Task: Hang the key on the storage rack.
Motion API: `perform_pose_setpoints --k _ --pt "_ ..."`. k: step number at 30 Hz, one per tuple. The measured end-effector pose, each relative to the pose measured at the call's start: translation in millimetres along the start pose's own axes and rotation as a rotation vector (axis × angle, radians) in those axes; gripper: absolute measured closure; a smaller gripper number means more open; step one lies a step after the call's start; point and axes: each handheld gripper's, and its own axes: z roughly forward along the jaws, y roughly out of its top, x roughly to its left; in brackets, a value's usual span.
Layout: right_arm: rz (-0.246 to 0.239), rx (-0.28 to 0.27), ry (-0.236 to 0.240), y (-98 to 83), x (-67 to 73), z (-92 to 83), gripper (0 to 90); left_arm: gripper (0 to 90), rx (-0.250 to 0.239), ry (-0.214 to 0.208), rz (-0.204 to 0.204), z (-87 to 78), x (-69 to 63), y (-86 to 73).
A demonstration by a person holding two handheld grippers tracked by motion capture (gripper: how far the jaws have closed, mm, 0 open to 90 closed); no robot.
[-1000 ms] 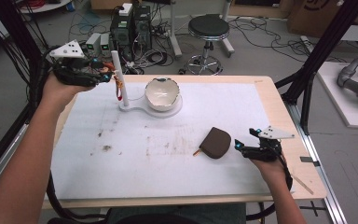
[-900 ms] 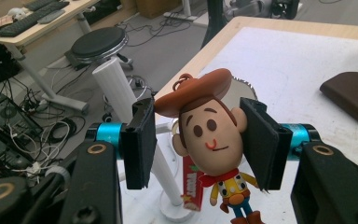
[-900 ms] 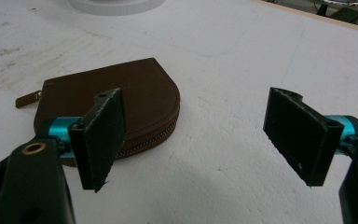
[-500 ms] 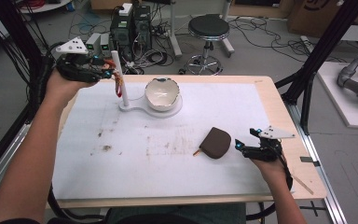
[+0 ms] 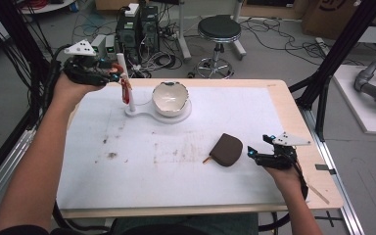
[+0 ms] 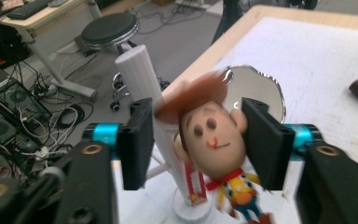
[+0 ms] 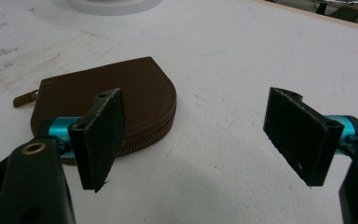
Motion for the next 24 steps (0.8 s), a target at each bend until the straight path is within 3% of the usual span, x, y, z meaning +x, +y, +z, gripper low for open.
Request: perform_pose_setpoints --k 2,6,12,24 --pt "-0.001 -0.001 -0.001 0.1 0.0 -0.3 21.3 34.2 -0.005 0.008 -0.021 -0.4 0.4 -1.5" --pt "-0.002 -0.002 0.000 0.3 0.2 -0.4 21.3 33.8 -0.012 -0.006 -0.026 -3.2 -1.1 -6.4" --pt "-0.001 -0.008 0.004 2.1 -0.1 0.6 21.3 32.6 -0.034 -0.074 -0.044 -4.2 -8.7 -14.0" --pt "-0.007 -0.016 0.012 6.8 -2.4 6.7 21.3 30.3 -0.085 -0.186 -0.023 -8.3 -40.8 -15.8"
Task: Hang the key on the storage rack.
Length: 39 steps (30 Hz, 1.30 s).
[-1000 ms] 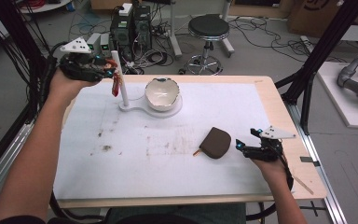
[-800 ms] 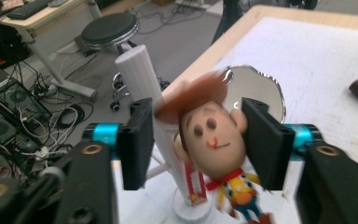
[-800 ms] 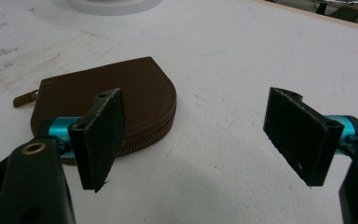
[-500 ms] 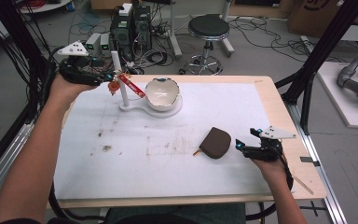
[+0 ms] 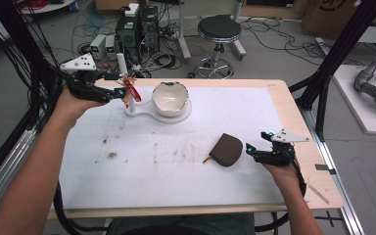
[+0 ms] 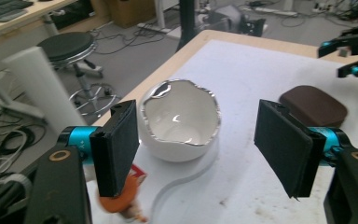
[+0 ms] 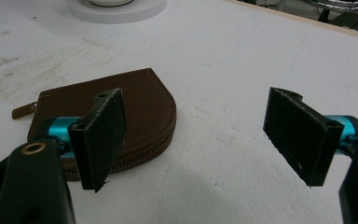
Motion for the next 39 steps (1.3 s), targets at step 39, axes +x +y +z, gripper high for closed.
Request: perform_pose_setpoints --k 39 --pt "-0.001 0.002 0.007 -2.2 0.3 -1.4 21.3 19.3 -0.026 -0.097 -0.089 16.7 -63.6 -92.9"
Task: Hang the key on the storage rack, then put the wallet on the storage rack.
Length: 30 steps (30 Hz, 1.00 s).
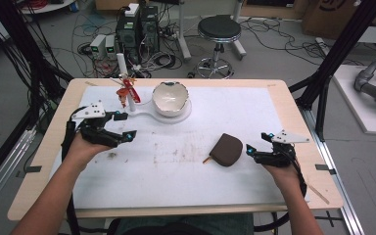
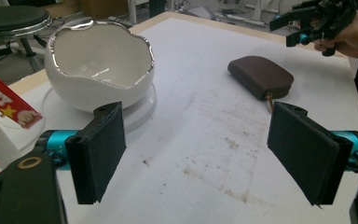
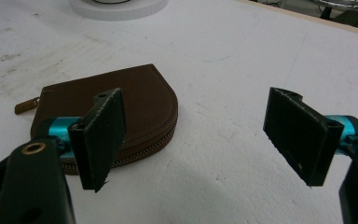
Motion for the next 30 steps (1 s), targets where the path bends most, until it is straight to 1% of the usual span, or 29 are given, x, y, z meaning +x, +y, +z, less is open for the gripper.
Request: perform_pose_setpoints --k 1,4,5,6,7,9,13,22,24,25,28,30 --pt "0.004 0.004 -0.001 -0.5 0.0 -0.9 21.3 19.3 0.002 -0.004 -0.005 2.0 -2.3 -5.4" --pt "0.000 0.003 -0.004 -1.0 -0.9 -1.7 21.3 19.2 0.005 -0.012 -0.010 5.1 -4.7 -14.2" --pt "0.001 0.001 -0.004 -1.3 -1.0 -2.0 21.3 19.0 0.008 -0.013 -0.018 6.3 -5.2 -17.1" --pt "0.005 0.005 -0.003 -1.4 -0.8 -2.7 21.3 18.9 0.008 -0.013 -0.018 6.3 -5.2 -17.1" --pt "0.005 0.005 -0.003 -1.5 -0.7 -2.9 21.3 18.9 0.021 -0.006 -0.021 8.2 -4.8 -21.6" --pt "0.000 0.005 -0.004 -1.7 -0.6 -2.8 21.3 18.9 0.032 -0.007 -0.023 8.9 -4.0 -23.7" --pt "-0.005 0.004 -0.004 -1.5 -0.4 -3.4 21.3 18.9 0.014 0.001 -0.030 8.9 -3.4 -23.6" --pt "-0.007 0.005 -0.020 -3.4 -1.3 -8.1 21.3 18.9 0.030 -0.016 -0.029 16.2 -9.7 -24.8" --pt "-0.004 0.005 -0.021 -3.9 -1.3 -9.0 21.3 18.9 0.035 -0.017 -0.026 19.0 -12.2 -24.6" --pt "-0.002 0.005 -0.024 -5.4 -2.1 -10.7 21.3 18.9 0.037 -0.021 -0.024 22.6 -15.2 -24.2" --pt "0.003 0.006 -0.026 -7.4 -3.2 -13.3 21.3 18.9 0.046 -0.026 -0.019 29.7 -18.6 -22.3" --pt "0.007 0.004 -0.031 -9.4 -4.4 -16.2 21.3 18.9 0.049 -0.030 -0.018 37.7 -21.0 -20.2"
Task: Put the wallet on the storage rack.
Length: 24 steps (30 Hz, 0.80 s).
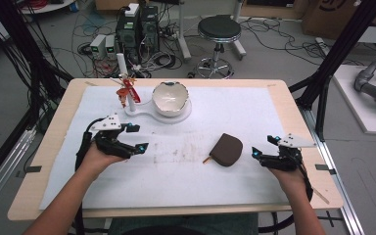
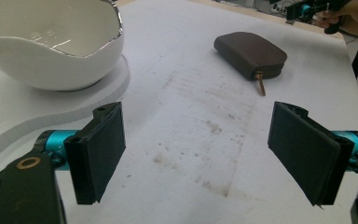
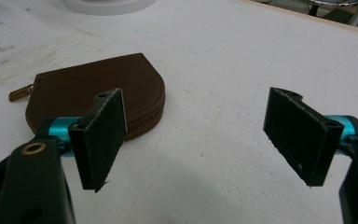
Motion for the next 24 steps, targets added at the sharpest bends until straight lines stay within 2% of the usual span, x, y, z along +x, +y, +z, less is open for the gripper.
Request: perform_pose_setpoints --k 7,11,16,19,20,24 --pt "0.018 -0.003 -0.025 -6.9 -1.7 -12.6 21.3 18.9 -0.001 -0.038 0.008 27.1 -5.9 11.6" --pt "0.020 0.001 -0.034 -10.9 -1.4 -18.4 21.3 18.9 0.025 -0.072 0.025 43.9 -11.3 14.4" --pt "0.025 0.005 -0.039 -14.2 -2.1 -22.9 21.3 18.9 0.040 -0.076 0.024 63.4 -17.0 18.6" --pt "0.027 0.002 -0.042 -15.1 -3.0 -24.0 21.3 18.9 0.052 -0.079 0.034 71.7 -20.1 20.5" --pt "0.029 0.001 -0.043 -15.2 -3.4 -24.3 21.3 18.9 0.053 -0.089 0.037 80.8 -24.3 21.6" --pt "0.028 -0.002 -0.042 -14.8 -4.0 -23.7 21.3 18.9 0.080 -0.099 0.062 96.3 -32.8 23.0"
